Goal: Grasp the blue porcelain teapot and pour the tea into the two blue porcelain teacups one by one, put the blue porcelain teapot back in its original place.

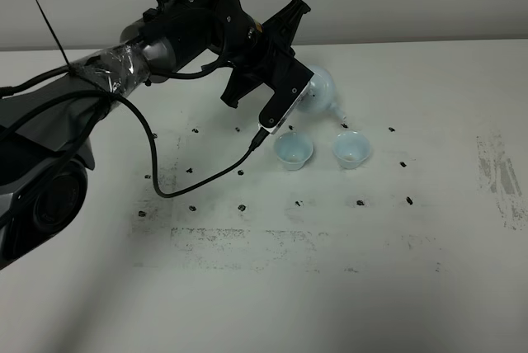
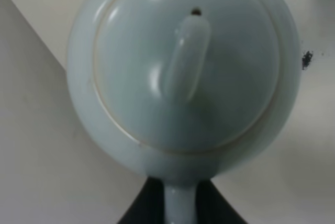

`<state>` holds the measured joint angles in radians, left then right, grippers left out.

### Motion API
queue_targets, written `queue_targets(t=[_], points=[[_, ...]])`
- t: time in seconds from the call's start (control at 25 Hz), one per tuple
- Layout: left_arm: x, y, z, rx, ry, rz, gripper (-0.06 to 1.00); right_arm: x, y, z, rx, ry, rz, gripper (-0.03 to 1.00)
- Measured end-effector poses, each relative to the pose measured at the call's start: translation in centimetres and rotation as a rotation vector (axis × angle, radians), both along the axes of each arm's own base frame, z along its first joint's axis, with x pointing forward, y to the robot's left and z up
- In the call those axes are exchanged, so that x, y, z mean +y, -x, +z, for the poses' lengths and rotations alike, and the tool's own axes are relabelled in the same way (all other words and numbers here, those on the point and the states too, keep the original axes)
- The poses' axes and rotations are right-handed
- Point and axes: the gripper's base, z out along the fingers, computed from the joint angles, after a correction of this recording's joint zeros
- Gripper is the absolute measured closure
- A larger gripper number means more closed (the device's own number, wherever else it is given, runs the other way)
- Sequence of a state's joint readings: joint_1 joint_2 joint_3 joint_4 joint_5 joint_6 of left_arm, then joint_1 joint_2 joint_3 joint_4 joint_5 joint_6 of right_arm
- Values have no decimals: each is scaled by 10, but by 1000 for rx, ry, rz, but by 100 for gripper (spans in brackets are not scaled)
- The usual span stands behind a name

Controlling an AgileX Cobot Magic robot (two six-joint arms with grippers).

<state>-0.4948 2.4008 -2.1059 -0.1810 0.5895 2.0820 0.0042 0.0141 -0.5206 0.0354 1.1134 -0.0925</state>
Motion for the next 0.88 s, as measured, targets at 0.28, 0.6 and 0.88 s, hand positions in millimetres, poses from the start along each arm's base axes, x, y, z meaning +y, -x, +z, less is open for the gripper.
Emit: queue_targets(t=[0.28, 0.6, 0.88], points=[[-3, 5, 1, 15, -25, -19, 91, 0, 0, 0, 0, 0, 0, 41], [-4, 7, 5, 21, -30, -26, 91, 0, 0, 0, 0, 0, 0, 41], [-3, 6, 4, 7, -47, -28, 91, 0, 0, 0, 0, 0, 0, 41]])
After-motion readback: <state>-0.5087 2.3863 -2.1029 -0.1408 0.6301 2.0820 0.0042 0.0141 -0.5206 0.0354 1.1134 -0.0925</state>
